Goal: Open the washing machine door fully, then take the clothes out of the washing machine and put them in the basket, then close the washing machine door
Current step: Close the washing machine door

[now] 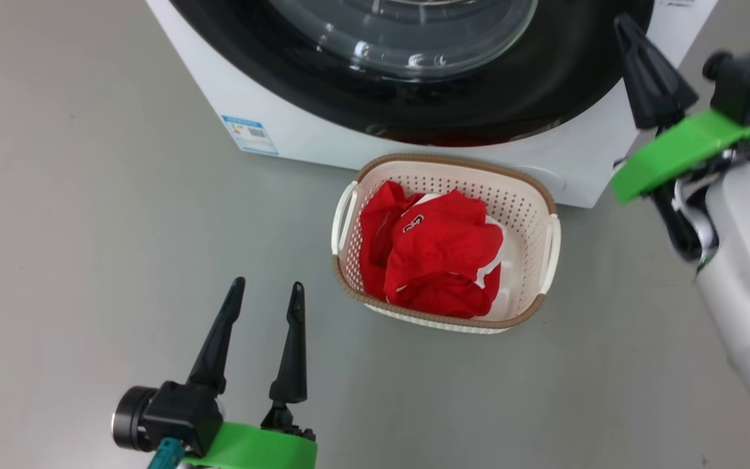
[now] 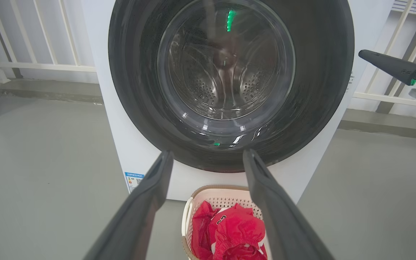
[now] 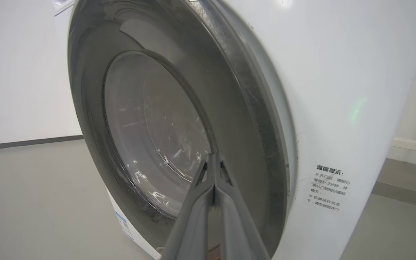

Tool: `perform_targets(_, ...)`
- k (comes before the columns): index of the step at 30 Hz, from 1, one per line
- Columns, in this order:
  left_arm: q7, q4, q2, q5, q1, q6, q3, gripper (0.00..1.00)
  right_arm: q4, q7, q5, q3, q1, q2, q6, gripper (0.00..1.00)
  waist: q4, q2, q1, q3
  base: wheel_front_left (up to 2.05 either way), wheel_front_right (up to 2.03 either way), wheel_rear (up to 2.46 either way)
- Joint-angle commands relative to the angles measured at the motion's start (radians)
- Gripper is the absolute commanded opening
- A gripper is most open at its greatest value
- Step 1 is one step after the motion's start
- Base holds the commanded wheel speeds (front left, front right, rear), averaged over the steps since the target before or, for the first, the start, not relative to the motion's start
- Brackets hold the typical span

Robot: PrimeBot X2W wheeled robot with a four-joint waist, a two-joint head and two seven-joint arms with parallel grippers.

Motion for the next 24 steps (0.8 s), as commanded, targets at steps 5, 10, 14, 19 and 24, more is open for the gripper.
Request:
perform_targets(5, -0.012, -0.003, 0.007, 0.02, 0.005, -0.016, 0.047, 1.0, -0.104, -0.006, -0.045, -0.041, 0.154, 0.04, -0.001, 1.0, -0.04, 0.0, 0.0, -0.046, 0.0, 0.0, 0.0)
perform_targets(10, -0.012, 0.014, 0.012, 0.023, 0.016, -0.028, 0.054, 1.0, -0.151, -0.006, -0.076, -0.085, 0.267, 0.076, -0.001, 1.0, -0.066, 0.0, 0.0, -0.081, 0.0, 0.0, 0.0)
perform_targets(14, -0.012, 0.031, 0.02, 0.021, 0.028, -0.034, 0.057, 1.0, -0.195, -0.006, -0.099, -0.117, 0.361, 0.105, -0.001, 1.0, -0.092, 0.0, 0.0, -0.112, 0.0, 0.0, 0.0)
perform_targets(19, -0.01, 0.048, 0.03, 0.015, 0.041, -0.038, 0.058, 1.0, -0.237, -0.006, -0.121, -0.14, 0.463, 0.132, -0.001, 1.0, -0.117, 0.0, 0.0, -0.148, 0.0, 0.0, 0.0)
perform_targets(24, 0.007, 0.06, 0.045, 0.007, 0.065, -0.041, 0.057, 1.0, -0.302, -0.006, -0.144, -0.178, 0.59, 0.163, -0.001, 1.0, -0.145, 0.0, 0.0, -0.19, 0.0, 0.0, 0.0)
